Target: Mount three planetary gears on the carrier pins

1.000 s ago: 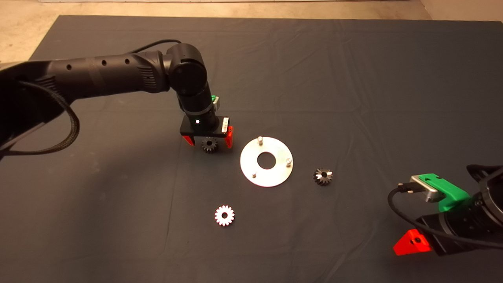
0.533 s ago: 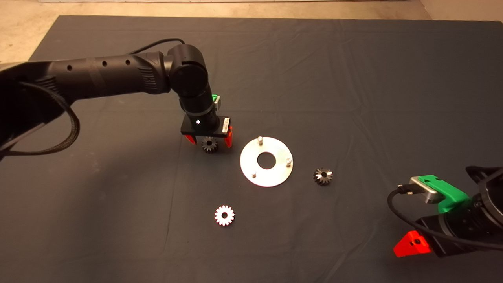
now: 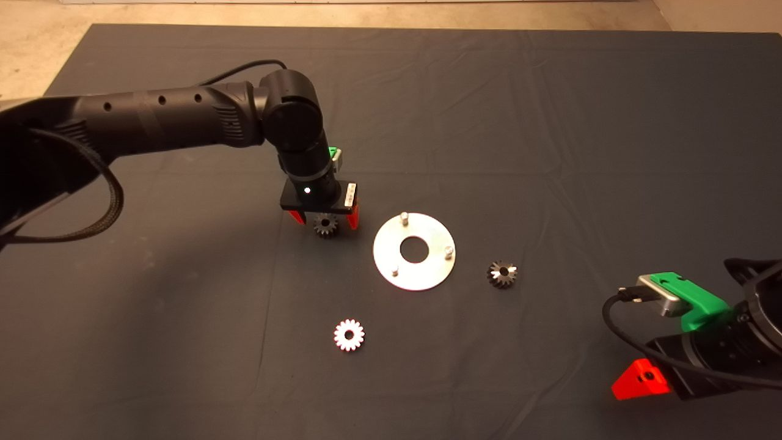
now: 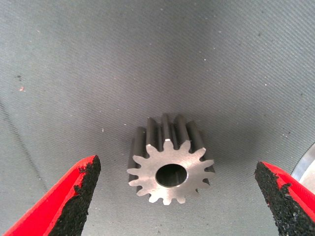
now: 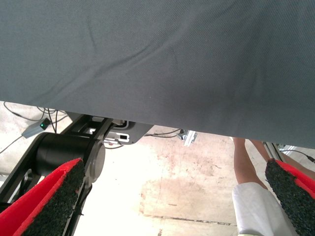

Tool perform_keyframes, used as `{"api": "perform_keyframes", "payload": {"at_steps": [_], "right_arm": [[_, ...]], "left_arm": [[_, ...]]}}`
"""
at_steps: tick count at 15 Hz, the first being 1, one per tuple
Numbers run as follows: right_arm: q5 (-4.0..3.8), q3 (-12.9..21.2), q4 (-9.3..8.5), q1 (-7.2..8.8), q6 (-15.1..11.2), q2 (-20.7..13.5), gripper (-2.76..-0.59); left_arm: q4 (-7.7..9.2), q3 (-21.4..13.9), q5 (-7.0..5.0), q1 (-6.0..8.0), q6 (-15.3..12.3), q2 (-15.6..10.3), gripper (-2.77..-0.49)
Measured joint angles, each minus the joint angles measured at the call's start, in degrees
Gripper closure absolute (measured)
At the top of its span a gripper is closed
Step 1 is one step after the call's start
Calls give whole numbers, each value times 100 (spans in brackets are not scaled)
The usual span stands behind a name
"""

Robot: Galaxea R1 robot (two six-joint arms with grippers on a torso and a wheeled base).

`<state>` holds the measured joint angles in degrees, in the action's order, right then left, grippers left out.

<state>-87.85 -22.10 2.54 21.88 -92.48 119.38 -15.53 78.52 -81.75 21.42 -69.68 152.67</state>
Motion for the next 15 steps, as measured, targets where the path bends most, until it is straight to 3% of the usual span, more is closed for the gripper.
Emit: {"api": "perform_keyframes", "payload": {"at_steps": [3, 7, 12, 15], "right_arm": [[0, 0, 0, 0, 0, 0, -273], [0, 0, 0, 0, 0, 0, -273], [-2, 0, 0, 0, 0, 0, -273], [-7, 0, 0, 0, 0, 2, -273]], "left_arm": [[-1, 0, 2, 0, 0, 2, -210], [-10, 4, 16, -9, 9, 2, -209], [-17, 26, 35, -127, 9, 5, -208], [-48, 108, 41, -180, 34, 5, -195]]}}
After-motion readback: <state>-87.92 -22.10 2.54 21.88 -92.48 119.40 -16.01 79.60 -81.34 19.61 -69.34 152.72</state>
